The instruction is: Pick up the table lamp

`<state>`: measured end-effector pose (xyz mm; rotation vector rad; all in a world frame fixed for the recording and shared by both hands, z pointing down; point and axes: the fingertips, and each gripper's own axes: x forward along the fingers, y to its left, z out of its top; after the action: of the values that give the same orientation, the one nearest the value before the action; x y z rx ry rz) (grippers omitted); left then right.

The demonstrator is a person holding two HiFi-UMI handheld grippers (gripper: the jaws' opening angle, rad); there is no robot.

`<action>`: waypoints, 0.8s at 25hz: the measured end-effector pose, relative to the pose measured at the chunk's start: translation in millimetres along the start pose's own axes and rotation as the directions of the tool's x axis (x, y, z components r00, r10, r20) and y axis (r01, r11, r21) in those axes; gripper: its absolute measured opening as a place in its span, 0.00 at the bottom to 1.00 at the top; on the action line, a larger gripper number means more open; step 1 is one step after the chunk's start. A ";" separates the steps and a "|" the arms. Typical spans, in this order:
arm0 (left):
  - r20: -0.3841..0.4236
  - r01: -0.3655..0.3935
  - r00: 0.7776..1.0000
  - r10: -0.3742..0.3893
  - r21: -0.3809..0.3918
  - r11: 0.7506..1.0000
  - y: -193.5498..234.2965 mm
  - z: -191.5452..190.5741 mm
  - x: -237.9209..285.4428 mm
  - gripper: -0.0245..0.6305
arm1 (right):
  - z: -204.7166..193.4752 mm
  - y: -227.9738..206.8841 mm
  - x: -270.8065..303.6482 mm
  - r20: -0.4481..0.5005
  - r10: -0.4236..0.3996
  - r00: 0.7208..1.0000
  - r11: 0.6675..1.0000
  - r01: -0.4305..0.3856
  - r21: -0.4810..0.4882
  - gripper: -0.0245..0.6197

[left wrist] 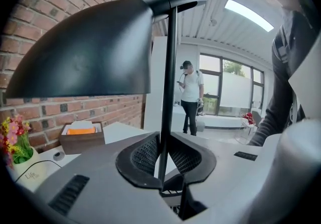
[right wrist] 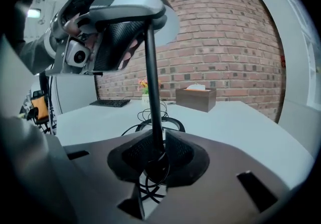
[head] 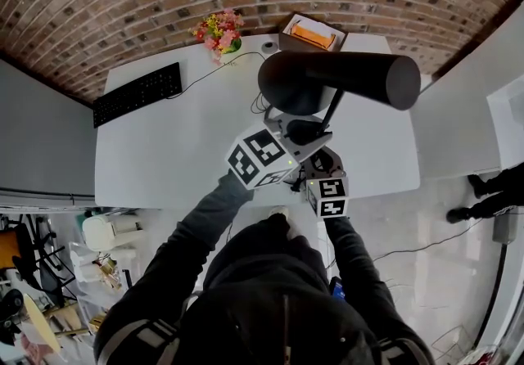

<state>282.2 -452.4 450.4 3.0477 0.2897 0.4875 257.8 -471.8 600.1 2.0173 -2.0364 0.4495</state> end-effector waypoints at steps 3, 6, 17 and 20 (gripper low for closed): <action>-0.002 -0.001 1.000 0.001 -0.009 1.000 0.3 -0.1 -0.1 0.12 | 0.4 1.6 0.6 -0.001 -0.007 1.000 0.999 0.007 -0.037 0.13; 0.003 -0.013 1.000 0.013 -0.010 1.000 0.9 -0.1 0.1 0.12 | 0.5 2.3 1.1 0.000 -0.012 1.000 0.998 0.012 -0.058 0.13; -0.030 -0.022 0.999 0.021 -0.005 1.000 0.3 0.1 2.7 0.12 | 0.8 2.4 0.8 0.008 -0.012 1.000 0.998 0.013 -0.058 0.11; -0.027 -0.037 0.999 0.037 -0.017 0.999 0.9 0.9 4.5 0.12 | 0.4 1.9 1.3 0.007 -0.015 1.000 0.999 0.015 -0.046 0.11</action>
<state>286.8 -452.4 450.9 3.0363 0.2290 0.5310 255.9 -473.2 600.1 2.0082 -2.0154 0.3898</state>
